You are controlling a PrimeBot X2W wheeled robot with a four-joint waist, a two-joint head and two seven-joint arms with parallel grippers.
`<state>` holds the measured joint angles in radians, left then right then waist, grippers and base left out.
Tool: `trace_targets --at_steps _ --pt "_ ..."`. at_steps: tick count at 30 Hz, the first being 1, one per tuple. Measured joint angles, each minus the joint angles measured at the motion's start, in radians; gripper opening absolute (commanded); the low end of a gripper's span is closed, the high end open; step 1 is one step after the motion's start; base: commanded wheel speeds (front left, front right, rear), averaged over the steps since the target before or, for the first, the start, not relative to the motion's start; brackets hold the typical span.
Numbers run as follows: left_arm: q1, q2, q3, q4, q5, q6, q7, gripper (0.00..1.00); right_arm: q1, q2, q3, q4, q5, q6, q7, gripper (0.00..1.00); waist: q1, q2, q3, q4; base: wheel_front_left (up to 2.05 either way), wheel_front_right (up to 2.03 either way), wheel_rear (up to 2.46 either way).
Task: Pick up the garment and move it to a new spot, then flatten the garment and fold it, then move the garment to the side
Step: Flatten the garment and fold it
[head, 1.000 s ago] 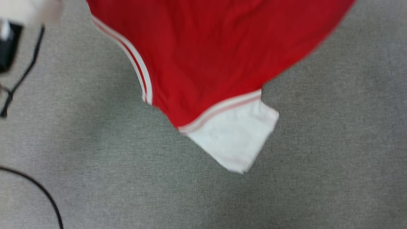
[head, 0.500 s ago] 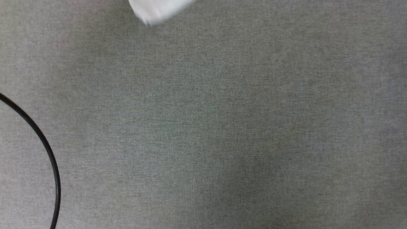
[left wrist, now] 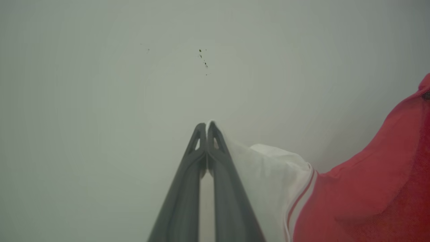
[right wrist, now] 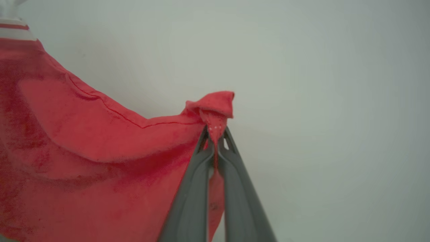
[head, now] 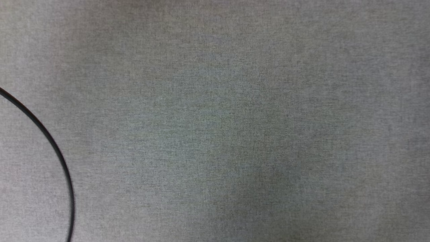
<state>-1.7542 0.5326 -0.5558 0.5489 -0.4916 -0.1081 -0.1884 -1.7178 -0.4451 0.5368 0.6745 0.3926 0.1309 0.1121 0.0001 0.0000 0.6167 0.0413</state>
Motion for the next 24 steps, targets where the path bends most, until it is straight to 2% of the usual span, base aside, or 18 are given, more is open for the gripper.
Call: trace_targets --at_steps 7,10,18,24 --pt "0.286 0.023 -0.042 -0.012 -0.06 -0.008 -0.038 0.0 0.226 -0.01 0.129 0.018 0.091 0.0 -0.072 0.0 0.0 0.0 -0.049 -0.006 0.0 0.0 0.0" --pt "0.451 0.026 -0.054 -0.07 -0.082 0.013 -0.049 0.0 0.324 -0.029 0.178 0.013 0.134 0.0 -0.095 0.0 0.0 0.0 -0.081 -0.007 0.0 0.0 0.0" --pt "0.877 0.079 -0.057 -0.289 -0.165 0.118 -0.06 0.0 0.583 -0.082 0.288 -0.035 0.242 0.0 -0.119 0.0 -0.0001 0.0 -0.197 -0.014 0.0 0.0 0.0" --pt "1.176 0.153 -0.085 -0.466 -0.21 0.203 -0.03 0.0 0.759 -0.168 0.35 -0.115 0.313 0.0 -0.139 0.0 -0.0002 0.0 -0.3 -0.017 0.0 0.0 0.0"
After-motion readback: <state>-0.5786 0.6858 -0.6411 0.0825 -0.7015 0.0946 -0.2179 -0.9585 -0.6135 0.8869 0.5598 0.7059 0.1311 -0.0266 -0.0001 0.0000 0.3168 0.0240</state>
